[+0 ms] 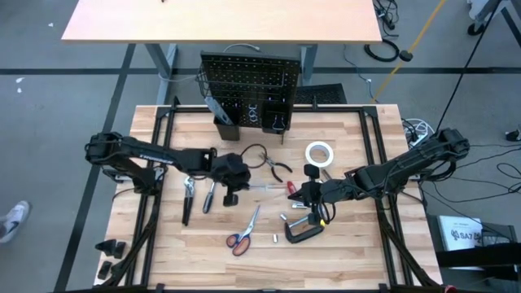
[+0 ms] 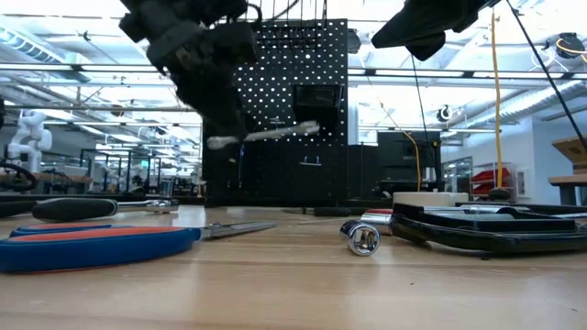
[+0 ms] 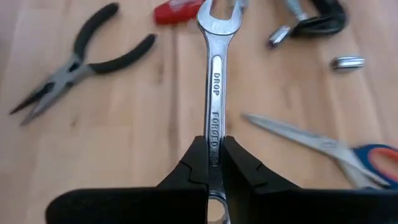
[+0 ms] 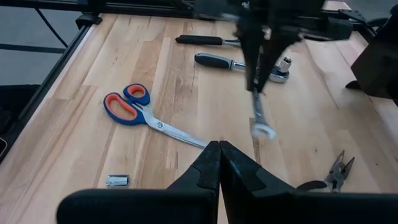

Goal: Hang tools onto peg board
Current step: Put the wrench into the left black bin on the peg board

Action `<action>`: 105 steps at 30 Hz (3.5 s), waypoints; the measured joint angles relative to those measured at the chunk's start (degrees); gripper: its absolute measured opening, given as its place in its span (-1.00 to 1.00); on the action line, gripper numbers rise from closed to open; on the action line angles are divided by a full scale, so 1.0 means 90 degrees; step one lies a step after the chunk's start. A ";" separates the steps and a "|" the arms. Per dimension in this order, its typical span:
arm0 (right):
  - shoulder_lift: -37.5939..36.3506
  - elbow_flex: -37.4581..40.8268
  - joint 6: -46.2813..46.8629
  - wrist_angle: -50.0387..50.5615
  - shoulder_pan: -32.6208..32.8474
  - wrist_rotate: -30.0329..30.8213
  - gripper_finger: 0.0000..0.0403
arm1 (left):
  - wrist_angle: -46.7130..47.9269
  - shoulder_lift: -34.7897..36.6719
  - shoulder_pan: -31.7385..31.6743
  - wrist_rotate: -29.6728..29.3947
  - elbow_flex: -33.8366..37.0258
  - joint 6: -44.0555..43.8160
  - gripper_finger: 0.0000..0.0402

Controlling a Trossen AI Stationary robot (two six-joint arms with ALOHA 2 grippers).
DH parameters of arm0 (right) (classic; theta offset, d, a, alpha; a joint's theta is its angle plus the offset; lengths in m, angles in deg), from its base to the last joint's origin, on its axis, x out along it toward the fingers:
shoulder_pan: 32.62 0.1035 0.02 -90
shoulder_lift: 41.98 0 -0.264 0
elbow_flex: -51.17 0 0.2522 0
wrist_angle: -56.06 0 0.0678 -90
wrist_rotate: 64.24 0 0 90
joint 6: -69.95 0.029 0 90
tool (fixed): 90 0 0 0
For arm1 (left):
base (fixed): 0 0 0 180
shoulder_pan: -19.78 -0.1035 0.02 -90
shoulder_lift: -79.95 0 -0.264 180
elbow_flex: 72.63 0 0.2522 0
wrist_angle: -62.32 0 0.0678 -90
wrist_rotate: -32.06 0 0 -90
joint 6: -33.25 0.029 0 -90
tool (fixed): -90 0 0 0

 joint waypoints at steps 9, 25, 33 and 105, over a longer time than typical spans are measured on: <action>0.0000 0.0000 0.0049 -0.0008 0.0000 -0.0019 -1.00 | -0.0855 0.0083 0.0916 -0.0316 -0.0005 -0.0235 -0.92; -0.0029 0.0000 -0.0144 -0.0160 0.0005 -0.0023 -1.00 | -0.3401 0.1008 0.2120 -0.1385 0.1116 -0.0465 -0.92; -0.0029 0.0000 -0.0239 -0.0503 0.0005 -0.0022 -1.00 | -0.5099 0.0999 0.2428 -0.1415 0.1862 -0.0504 -0.92; 0.1093 -0.0002 -0.2778 -0.4867 -0.0042 -0.1868 -0.22 | -0.8567 -0.0441 0.2254 -0.0470 0.1505 -0.1319 -0.92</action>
